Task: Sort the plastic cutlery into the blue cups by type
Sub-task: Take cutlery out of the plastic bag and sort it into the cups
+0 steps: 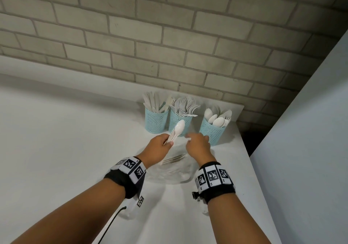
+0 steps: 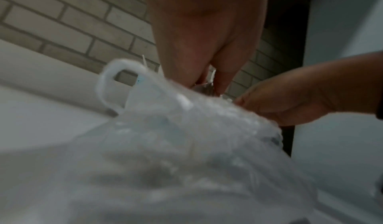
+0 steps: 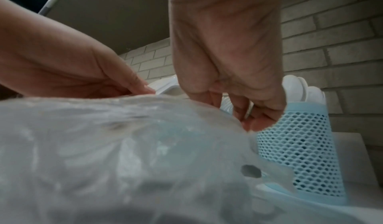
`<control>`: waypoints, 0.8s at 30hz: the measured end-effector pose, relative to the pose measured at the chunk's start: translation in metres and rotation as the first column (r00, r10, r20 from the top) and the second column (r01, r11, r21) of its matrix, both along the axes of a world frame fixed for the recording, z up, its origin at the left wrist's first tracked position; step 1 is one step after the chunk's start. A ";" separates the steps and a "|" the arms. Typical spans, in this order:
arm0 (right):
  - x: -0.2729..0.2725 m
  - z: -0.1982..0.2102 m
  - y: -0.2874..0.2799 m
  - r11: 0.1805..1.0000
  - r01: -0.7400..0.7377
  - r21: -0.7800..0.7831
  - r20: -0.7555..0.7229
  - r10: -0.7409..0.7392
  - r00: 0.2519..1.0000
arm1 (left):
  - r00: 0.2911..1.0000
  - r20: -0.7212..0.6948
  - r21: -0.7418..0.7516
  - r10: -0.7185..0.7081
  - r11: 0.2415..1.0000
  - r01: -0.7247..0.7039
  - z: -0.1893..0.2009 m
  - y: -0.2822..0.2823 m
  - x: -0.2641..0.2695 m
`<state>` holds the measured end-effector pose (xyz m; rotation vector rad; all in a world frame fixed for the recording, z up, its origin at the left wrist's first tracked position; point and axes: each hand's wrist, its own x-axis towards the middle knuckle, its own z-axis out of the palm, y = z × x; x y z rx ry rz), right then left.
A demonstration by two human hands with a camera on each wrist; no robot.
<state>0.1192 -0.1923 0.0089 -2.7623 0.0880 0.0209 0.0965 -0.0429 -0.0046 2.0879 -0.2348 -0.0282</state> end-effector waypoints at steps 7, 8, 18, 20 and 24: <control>0.004 0.025 0.021 0.592 -0.014 0.806 0.072 -0.075 0.995 | 0.964 -0.234 -0.502 -0.125 0.865 -0.010 0.009 -0.005 0.005; 0.005 0.027 0.023 0.601 -0.028 0.799 0.072 -0.049 0.996 | 0.961 -0.233 -0.521 -0.148 0.853 0.005 0.009 -0.005 0.006; 0.006 0.021 0.031 0.582 -0.044 0.812 0.082 -0.039 0.996 | 0.927 -0.325 -0.644 -0.188 0.762 -0.071 0.005 -0.006 0.008; 0.007 0.022 0.030 0.545 -0.034 0.838 0.067 -0.042 0.997 | 0.923 -0.338 -0.639 -0.182 0.765 -0.084 0.006 -0.006 0.007; 0.011 0.018 0.024 0.547 -0.017 0.837 0.076 -0.086 0.993 | 0.920 -0.347 -0.640 -0.184 0.763 -0.089 0.008 -0.005 0.006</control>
